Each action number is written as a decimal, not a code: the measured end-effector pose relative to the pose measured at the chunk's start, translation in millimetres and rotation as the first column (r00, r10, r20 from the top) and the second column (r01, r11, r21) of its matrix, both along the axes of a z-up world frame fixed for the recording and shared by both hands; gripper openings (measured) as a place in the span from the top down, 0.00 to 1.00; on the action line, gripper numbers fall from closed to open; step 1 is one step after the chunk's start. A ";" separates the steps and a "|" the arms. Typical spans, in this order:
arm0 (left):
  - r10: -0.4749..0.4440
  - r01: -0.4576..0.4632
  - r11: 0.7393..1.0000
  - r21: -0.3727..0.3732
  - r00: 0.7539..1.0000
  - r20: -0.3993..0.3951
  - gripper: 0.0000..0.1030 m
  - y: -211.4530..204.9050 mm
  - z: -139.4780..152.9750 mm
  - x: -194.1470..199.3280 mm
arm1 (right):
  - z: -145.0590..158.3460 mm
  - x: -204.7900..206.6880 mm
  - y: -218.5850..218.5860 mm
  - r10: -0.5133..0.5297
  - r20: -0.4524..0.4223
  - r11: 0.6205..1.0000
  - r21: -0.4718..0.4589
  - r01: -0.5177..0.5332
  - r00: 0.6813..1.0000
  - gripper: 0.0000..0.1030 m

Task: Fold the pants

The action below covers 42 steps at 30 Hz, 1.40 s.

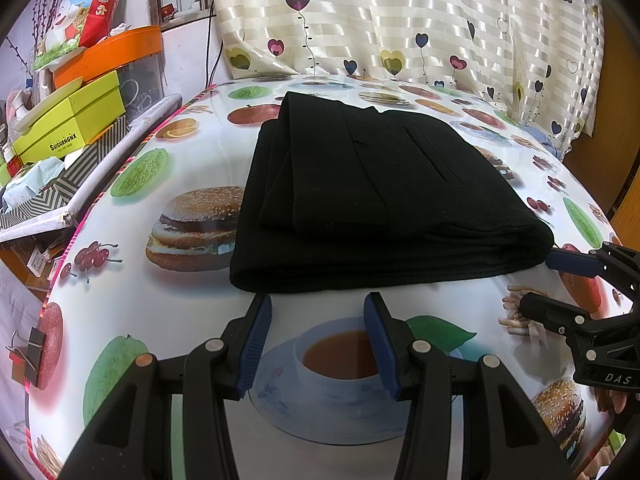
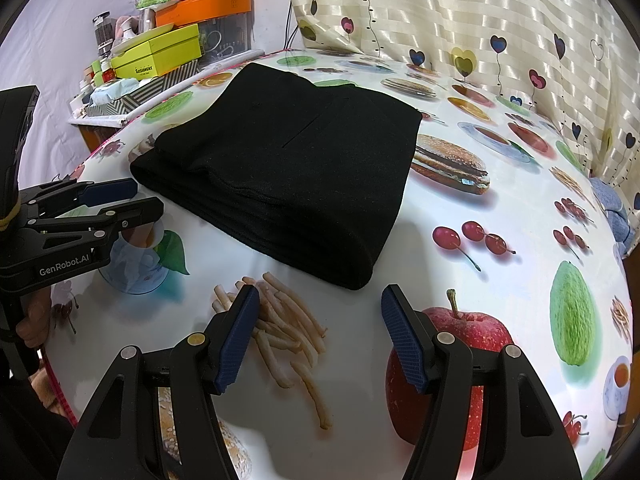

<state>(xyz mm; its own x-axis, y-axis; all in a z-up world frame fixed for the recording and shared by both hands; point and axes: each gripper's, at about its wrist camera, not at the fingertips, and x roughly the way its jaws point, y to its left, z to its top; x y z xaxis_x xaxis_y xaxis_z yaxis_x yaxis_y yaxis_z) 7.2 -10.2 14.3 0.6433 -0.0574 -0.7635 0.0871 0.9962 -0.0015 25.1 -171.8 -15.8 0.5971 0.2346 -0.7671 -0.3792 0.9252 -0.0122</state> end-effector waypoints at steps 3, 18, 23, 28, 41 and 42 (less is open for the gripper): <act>0.000 0.000 1.000 0.000 1.000 0.000 0.51 -0.1 0.0 0.0 | 0.1 0.0 -0.2 0.000 0.000 1.000 0.000 0.000 1.000 0.38; -0.077 0.084 0.988 -0.131 0.995 0.058 0.51 18.5 36.3 4.6 | 23.7 18.7 -27.8 0.007 -0.034 0.952 0.306 0.004 0.999 0.38; -0.024 0.033 0.975 -0.219 0.999 0.047 0.51 36.4 36.6 45.3 | 17.7 53.2 -33.9 -0.026 -0.088 0.925 0.376 0.058 0.996 0.38; 0.012 -0.013 0.975 -0.220 1.000 -0.004 0.51 44.4 19.5 79.5 | 5.4 82.0 -34.8 -0.055 -0.151 0.904 0.412 0.113 0.987 0.38; 0.041 -0.058 0.948 -0.314 0.997 -0.062 0.88 58.2 5.3 96.5 | 14.1 97.4 -27.9 -0.059 -0.140 0.904 0.413 0.112 0.988 0.86; 0.049 -0.065 0.944 -0.322 0.997 -0.056 0.91 61.3 6.4 95.6 | 16.4 97.0 -27.3 -0.058 -0.131 0.902 0.419 0.108 0.990 0.86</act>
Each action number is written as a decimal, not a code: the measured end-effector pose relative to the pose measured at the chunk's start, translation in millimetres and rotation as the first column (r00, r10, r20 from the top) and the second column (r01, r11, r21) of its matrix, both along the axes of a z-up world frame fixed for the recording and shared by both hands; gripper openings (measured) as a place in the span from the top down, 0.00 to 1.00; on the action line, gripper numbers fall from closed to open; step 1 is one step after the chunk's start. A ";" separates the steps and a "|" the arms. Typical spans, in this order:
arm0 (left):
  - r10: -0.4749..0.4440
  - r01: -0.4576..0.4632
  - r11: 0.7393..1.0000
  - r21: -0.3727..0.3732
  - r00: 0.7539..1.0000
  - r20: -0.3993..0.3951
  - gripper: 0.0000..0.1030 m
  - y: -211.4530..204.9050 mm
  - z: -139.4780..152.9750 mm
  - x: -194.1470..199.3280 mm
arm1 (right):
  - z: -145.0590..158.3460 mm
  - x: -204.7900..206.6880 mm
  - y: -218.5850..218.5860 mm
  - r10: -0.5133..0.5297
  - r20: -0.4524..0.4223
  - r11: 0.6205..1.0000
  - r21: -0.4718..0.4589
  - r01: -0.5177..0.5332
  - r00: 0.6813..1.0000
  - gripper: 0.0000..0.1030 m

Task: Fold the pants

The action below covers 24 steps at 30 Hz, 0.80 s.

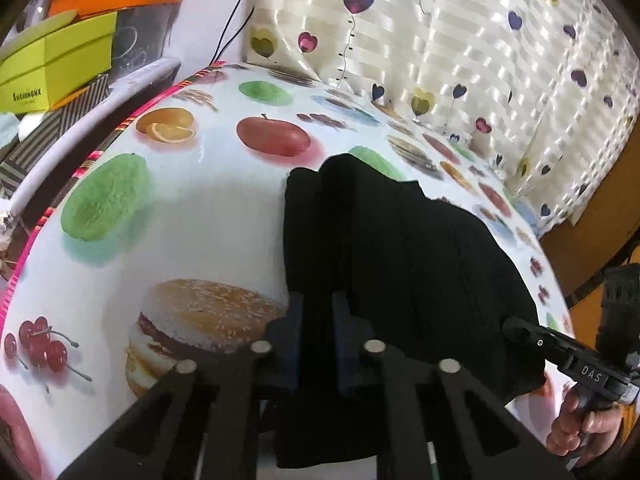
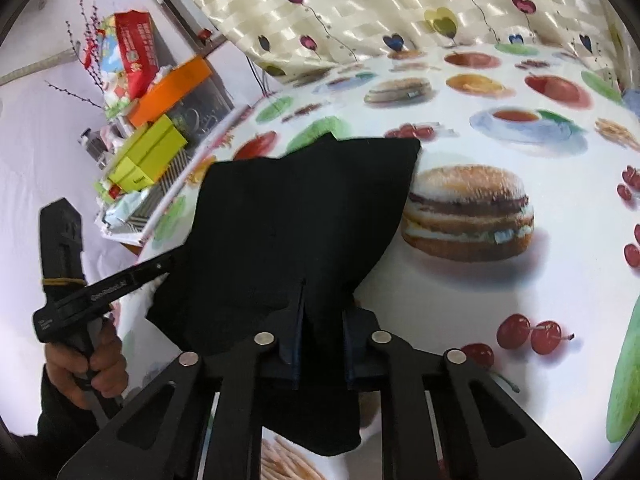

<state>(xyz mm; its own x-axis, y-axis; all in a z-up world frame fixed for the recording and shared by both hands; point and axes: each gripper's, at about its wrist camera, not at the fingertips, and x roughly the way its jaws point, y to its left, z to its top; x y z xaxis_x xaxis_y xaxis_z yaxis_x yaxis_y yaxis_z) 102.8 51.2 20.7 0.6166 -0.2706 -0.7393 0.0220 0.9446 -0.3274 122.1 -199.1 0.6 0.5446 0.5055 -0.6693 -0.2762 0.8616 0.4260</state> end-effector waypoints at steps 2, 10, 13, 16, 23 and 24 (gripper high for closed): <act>-0.006 0.006 1.000 -0.008 1.000 0.023 0.91 2.2 5.7 -1.5 | 6.9 -1.0 2.4 0.004 0.023 1.000 0.007 -0.004 1.000 0.87; -0.010 0.004 0.999 0.051 0.992 0.124 0.92 5.8 38.6 8.5 | 38.3 13.5 32.2 0.067 0.113 0.998 0.013 -0.069 0.991 0.88; 0.022 -0.032 0.997 0.064 0.988 0.150 0.92 19.4 46.4 19.4 | 43.3 24.8 46.2 0.091 0.137 0.995 0.018 -0.094 0.986 0.88; 0.055 -0.067 0.995 0.072 0.987 0.153 0.93 37.8 44.4 31.7 | 35.2 39.6 58.3 0.105 0.137 0.994 0.012 -0.107 0.985 0.88; 0.096 -0.102 0.988 0.117 0.993 0.063 0.92 58.5 3.2 47.0 | -2.9 70.2 61.8 0.104 0.012 0.994 -0.028 -0.103 0.995 0.76; 0.095 -0.101 0.988 0.120 0.994 0.058 0.92 59.1 0.3 45.8 | -3.1 70.7 60.8 0.100 0.007 0.994 -0.040 -0.099 0.995 0.68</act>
<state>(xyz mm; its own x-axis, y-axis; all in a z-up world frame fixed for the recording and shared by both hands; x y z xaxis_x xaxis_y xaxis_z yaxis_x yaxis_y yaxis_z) 148.7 110.2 21.0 0.6740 -0.1162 -0.7295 -0.0588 0.9760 -0.2098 192.8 -138.3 -2.5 0.4989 0.5305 -0.6853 -0.3649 0.8458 0.3892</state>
